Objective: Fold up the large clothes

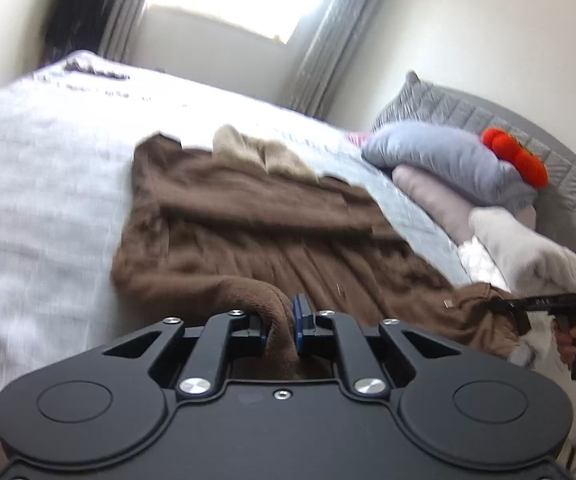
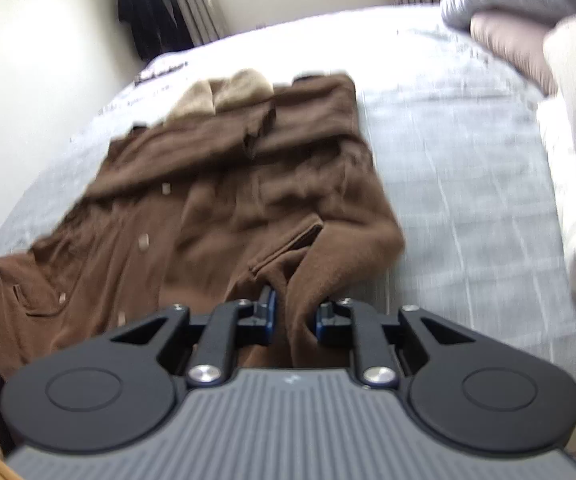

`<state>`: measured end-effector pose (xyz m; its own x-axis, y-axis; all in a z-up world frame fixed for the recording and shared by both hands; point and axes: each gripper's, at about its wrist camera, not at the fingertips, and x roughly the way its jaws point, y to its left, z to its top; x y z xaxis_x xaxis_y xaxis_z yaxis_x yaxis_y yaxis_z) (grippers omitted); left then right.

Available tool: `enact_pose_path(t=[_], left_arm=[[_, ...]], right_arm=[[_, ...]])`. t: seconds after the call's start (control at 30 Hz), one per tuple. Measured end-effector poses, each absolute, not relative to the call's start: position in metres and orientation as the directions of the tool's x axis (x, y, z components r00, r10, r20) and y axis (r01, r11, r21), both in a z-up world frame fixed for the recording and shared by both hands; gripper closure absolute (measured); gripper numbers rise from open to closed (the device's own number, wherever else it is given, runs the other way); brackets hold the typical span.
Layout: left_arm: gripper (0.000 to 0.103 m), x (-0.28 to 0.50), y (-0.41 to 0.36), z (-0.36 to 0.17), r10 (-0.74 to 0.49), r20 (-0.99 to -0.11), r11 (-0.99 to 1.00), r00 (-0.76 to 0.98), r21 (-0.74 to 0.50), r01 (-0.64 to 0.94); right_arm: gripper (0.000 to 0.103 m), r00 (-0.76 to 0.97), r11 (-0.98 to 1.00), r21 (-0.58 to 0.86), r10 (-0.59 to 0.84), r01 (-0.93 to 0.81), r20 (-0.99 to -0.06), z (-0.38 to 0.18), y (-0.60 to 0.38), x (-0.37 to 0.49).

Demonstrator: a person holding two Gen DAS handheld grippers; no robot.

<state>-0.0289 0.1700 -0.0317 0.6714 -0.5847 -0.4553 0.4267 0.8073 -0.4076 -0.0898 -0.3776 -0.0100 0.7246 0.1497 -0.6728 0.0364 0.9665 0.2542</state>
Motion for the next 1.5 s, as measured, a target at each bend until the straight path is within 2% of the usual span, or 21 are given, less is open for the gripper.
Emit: enact_pose_path(t=[0.2,0.37,0.5,0.63,0.7,0.73,0.77,0.8,0.83,0.9,0.97,1.23,1.33,1.5], left_arm=[[0.091,0.027,0.160,-0.010,-0.529,-0.399,0.839,0.749,-0.378,0.391],[0.091,0.094,0.153,-0.003,-0.432,-0.378,0.887,0.819,-0.345,0.308],[0.090,0.155,0.141,-0.014,-0.359,-0.422,0.916,0.832,-0.331,0.227],[0.086,0.201,0.123,-0.041,-0.318,-0.534,0.939,0.783,-0.289,0.184],[0.075,0.207,0.119,-0.050,-0.325,-0.582,0.938,0.745,-0.300,0.174],[0.070,0.205,0.117,-0.052,-0.332,-0.585,0.935,0.739,-0.309,0.175],[0.055,0.202,0.116,-0.051,-0.333,-0.577,0.934,0.746,-0.311,0.177],[0.043,0.198,0.116,-0.049,-0.334,-0.562,0.933,0.757,-0.311,0.181],[0.038,0.192,0.117,-0.047,-0.338,-0.548,0.932,0.765,-0.310,0.189],[0.016,0.183,0.119,-0.039,-0.329,-0.535,0.936,0.778,-0.292,0.195],[0.007,0.180,0.120,-0.034,-0.289,-0.532,0.952,0.796,-0.251,0.177],[0.004,0.172,0.138,-0.041,-0.244,-0.574,0.970,0.781,-0.157,0.188],[0.004,0.170,0.148,-0.046,-0.244,-0.582,0.970,0.776,-0.147,0.195],[0.003,0.175,0.156,-0.050,-0.267,-0.589,0.964,0.763,-0.154,0.219]], right_arm=[[0.087,0.779,0.965,0.259,0.124,0.050,-0.615,0.014,-0.387,-0.033],[0.087,0.803,0.942,0.321,0.113,0.101,-0.585,0.023,-0.401,0.036],[0.086,0.789,0.929,0.341,0.102,0.142,-0.606,0.012,-0.412,0.094],[0.077,0.745,0.878,0.420,0.120,0.229,-0.657,-0.016,-0.428,0.138],[0.067,0.743,0.843,0.478,0.150,0.248,-0.652,-0.027,-0.435,0.144],[0.053,0.753,0.839,0.485,0.148,0.248,-0.641,-0.028,-0.437,0.143],[0.043,0.767,0.844,0.479,0.135,0.243,-0.628,-0.029,-0.439,0.140],[0.026,0.783,0.850,0.472,0.122,0.235,-0.610,-0.026,-0.440,0.136],[0.019,0.797,0.856,0.466,0.113,0.224,-0.593,-0.023,-0.442,0.133],[0.019,0.806,0.862,0.459,0.107,0.217,-0.582,-0.017,-0.445,0.129],[0.019,0.806,0.868,0.449,0.106,0.211,-0.582,-0.015,-0.446,0.125],[0.015,0.787,0.933,0.325,0.083,0.154,-0.612,-0.013,-0.421,0.117],[0.010,0.797,0.955,0.275,0.079,0.112,-0.599,-0.007,-0.416,0.111],[0.008,0.809,0.966,0.231,0.039,0.120,-0.586,0.000,-0.425,0.105]])
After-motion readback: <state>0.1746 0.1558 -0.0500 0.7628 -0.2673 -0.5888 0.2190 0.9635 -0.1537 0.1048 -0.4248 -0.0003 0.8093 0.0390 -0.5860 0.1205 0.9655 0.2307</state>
